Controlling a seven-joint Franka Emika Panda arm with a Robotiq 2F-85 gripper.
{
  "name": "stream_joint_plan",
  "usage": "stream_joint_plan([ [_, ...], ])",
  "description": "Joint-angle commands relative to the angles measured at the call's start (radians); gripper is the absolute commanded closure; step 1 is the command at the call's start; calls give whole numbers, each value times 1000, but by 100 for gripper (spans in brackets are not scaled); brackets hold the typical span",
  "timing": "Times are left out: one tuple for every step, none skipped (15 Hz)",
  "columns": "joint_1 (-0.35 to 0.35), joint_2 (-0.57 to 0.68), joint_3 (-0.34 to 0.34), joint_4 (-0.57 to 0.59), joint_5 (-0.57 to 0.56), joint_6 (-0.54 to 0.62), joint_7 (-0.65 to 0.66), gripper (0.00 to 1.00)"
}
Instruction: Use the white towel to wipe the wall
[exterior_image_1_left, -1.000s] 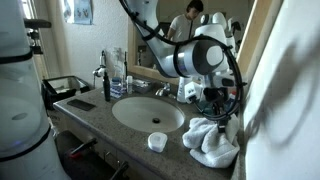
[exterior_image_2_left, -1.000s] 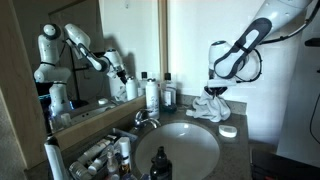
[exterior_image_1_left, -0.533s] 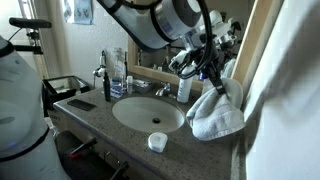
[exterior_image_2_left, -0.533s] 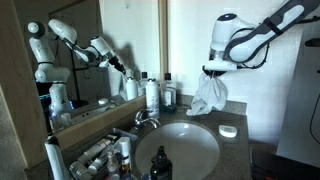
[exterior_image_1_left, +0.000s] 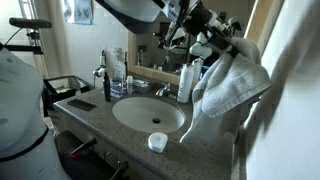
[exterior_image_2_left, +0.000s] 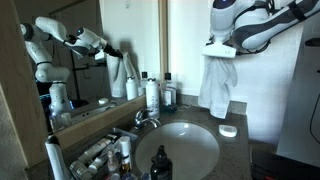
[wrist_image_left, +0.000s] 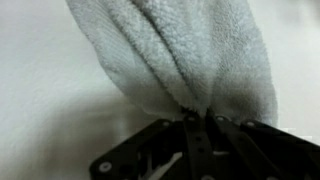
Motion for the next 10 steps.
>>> stream_joint_plan([
  [46,-14,6,63,-145,-165,131,94],
  [64,-13,2,80,-183,-217,159,94],
  [78,-8,-6,101,-223,-262,182,94],
  [91,-2,-14,124,-262,-308,203,94],
  [103,6,-23,145,-302,-354,222,94],
  [113,15,-32,165,-338,-398,237,94],
  [121,23,-44,183,-377,-441,253,94],
  [130,30,-56,197,-408,-484,263,94],
  [137,40,-75,206,-435,-517,269,94],
  [144,50,-93,211,-456,-546,276,94],
])
